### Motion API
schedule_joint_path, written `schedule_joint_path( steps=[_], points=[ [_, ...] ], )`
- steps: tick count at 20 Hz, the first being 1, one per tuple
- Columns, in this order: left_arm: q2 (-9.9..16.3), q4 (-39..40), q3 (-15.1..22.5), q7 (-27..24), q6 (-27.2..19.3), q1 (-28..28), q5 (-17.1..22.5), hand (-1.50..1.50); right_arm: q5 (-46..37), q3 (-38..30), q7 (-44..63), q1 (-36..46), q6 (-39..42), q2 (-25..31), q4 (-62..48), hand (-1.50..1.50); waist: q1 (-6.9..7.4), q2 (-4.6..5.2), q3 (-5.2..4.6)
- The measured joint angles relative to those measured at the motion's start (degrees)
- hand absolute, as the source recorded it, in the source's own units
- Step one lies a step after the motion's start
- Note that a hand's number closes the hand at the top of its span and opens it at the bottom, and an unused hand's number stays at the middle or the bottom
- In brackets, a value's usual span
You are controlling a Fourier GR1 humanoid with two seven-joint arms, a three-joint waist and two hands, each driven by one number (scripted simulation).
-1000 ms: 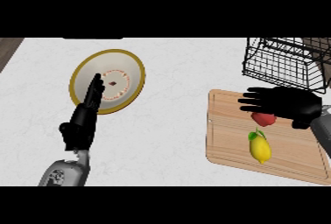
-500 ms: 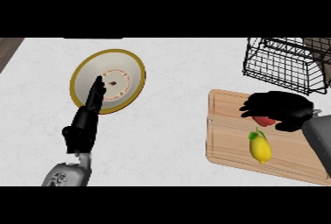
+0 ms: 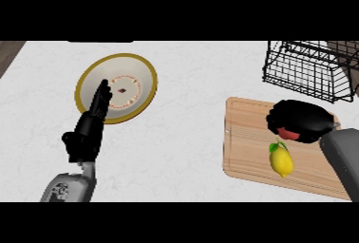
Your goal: Pick the bell pepper from the cutting board and place it in the tiered basket
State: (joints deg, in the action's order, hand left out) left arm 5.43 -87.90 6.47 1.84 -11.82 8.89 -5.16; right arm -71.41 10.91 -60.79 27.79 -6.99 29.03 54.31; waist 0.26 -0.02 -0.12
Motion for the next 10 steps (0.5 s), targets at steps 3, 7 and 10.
schedule_joint_path(
  steps=[3,7,10],
  points=[
    [-0.4,-0.1,0.3,0.5,-0.3,0.3,-0.5,0.0,-1.3,-1.5,6.6,1.2,0.7,-1.8,-1.9,1.5,0.11,-0.14,-0.22],
    [-0.2,-0.2,-0.2,0.5,-0.9,0.1,-0.9,0.0,-1.8,-7.7,25.0,1.3,6.0,-3.2,-5.6,1.5,-1.1,-0.47,-0.64],
    [-0.3,-0.2,-0.2,0.6,-1.2,0.0,-1.0,0.0,-1.9,-12.4,39.4,1.7,9.4,-4.5,-7.8,1.5,-1.64,-0.61,-0.81]
  ],
)
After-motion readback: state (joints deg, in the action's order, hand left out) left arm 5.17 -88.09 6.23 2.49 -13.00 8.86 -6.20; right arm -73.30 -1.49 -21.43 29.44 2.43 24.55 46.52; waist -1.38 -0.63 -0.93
